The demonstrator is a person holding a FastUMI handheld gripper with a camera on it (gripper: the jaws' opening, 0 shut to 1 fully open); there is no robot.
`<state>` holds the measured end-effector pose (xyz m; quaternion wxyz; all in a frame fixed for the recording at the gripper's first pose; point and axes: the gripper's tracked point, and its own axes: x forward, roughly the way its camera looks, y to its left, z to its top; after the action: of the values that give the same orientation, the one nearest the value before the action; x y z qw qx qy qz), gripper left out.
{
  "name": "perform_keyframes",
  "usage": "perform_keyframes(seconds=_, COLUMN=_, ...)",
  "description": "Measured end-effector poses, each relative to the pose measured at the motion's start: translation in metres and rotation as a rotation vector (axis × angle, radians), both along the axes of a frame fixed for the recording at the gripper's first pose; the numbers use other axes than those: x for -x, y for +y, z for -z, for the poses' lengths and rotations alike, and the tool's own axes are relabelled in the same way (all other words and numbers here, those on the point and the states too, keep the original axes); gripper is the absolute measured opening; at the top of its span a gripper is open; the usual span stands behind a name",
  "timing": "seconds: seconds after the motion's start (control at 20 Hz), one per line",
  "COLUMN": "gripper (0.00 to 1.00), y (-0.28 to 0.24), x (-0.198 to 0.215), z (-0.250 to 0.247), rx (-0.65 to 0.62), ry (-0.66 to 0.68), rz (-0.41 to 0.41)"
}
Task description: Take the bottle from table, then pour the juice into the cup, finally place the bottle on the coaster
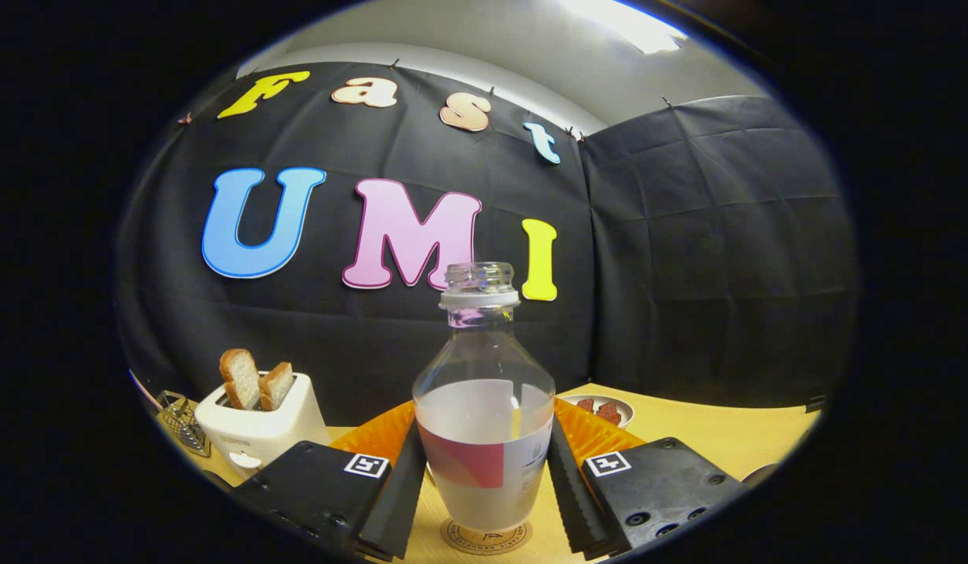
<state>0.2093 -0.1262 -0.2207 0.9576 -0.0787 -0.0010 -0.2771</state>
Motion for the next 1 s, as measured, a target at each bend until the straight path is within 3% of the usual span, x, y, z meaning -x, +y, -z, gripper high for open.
perform_keyframes(seconds=0.25, gripper=0.76, y=-0.01, x=-0.003, z=0.038, rx=0.037, ry=0.062, rz=0.017)
perform_keyframes(seconds=0.4, gripper=0.76, y=-0.015, x=-0.004, z=0.056, rx=-0.005, ry=0.078, rz=-0.001)
perform_keyframes(seconds=1.0, gripper=0.78, y=-0.02, x=-0.01, z=0.083, rx=-0.084, ry=0.118, rz=-0.043)
